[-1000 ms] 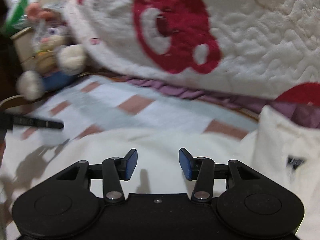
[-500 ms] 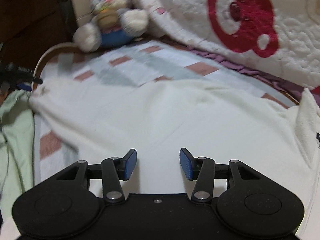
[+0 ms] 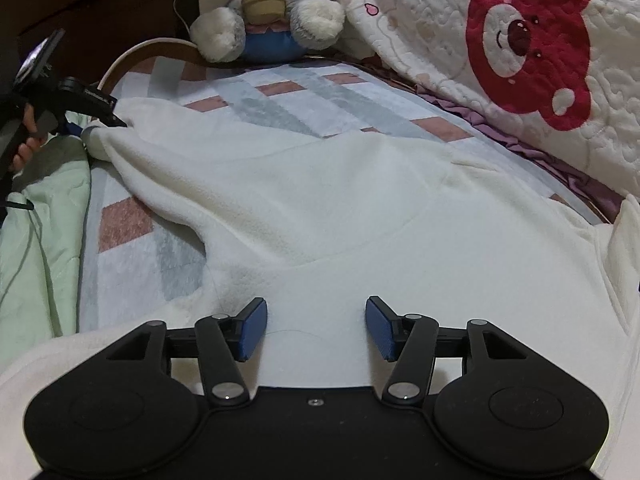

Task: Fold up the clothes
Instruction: 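Grasp the sleeve cuff with the left tool and lift it toward the collar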

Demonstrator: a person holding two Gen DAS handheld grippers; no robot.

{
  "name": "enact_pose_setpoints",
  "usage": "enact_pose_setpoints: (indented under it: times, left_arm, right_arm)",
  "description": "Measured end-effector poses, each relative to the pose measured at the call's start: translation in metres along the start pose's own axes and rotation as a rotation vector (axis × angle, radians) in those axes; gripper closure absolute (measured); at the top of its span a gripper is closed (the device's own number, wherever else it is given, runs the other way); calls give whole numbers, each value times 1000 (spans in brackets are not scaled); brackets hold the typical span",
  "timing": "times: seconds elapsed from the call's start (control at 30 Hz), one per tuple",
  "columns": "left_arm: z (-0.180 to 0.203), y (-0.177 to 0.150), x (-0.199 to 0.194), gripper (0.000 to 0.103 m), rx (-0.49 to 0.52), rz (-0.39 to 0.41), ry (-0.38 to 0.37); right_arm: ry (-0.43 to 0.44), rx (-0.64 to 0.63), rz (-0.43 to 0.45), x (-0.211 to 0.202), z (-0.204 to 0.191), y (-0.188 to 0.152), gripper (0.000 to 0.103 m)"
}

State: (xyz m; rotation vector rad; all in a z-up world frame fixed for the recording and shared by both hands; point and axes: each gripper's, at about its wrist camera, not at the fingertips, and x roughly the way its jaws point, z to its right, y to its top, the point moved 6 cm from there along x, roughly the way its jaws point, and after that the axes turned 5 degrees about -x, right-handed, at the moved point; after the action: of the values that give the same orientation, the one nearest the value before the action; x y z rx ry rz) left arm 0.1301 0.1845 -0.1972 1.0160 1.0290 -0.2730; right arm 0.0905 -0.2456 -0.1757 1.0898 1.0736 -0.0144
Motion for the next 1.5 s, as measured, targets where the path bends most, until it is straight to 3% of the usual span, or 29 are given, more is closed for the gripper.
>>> enact_pose_setpoints:
  times: [0.03, 0.07, 0.1, 0.13, 0.2, 0.33, 0.4, 0.6, 0.77, 0.9, 1.03, 1.1, 1.17, 1.33, 1.4, 1.5]
  left_arm:
    - [3, 0, 1, 37, 13, 19, 6]
    - [5, 1, -1, 66, 36, 38, 13]
    - [7, 2, -2, 77, 61, 55, 19]
    - [8, 3, -5, 78, 69, 66, 15]
    - [4, 8, -17, 80, 42, 110, -5]
    - [-12, 28, -72, 80, -17, 327, 11]
    - [-19, 31, -89, 80, -54, 372, 3]
    - [-23, 28, -74, 80, -52, 311, 38]
    - [-21, 29, -72, 80, -38, 309, 39]
    - [-10, 30, -77, 80, 1, 332, 11]
    - [17, 26, -92, 80, 148, 404, 13]
    - [36, 21, -100, 80, 225, 431, 5]
    - [57, 16, -113, 80, 231, 429, -101]
    - [138, -10, -156, 80, 248, 394, -439]
    - [180, -34, -172, 80, 283, 333, -591]
    - [233, -79, -185, 80, 317, 164, -788]
  right_arm:
    - [-3, -1, -1, 0, -1, 0, 42]
    - [-6, -2, -2, 0, -1, 1, 42]
    - [-8, 2, -3, 0, -2, 1, 42]
    - [-8, 10, -4, 0, -3, 1, 42]
    - [-8, 25, -6, -1, -4, 1, 42]
    - [0, 37, -13, -6, -12, 0, 41]
    - [23, 52, -9, -10, -17, 0, 41]
    - [59, 23, -11, -4, -35, 0, 41]
    - [136, 120, 23, 4, -38, 4, 40]
    - [152, -23, 12, 7, -68, 9, 40]
    - [193, -101, 47, -9, -81, 11, 41]
    - [237, -35, 104, -26, -73, 13, 43]
    - [219, 62, 131, -40, -54, 10, 42]
    - [73, 274, 126, -62, 12, -11, 42]
    - [17, 376, 124, -72, 40, -22, 42]
    - [-55, 475, 122, -84, 69, -37, 42]
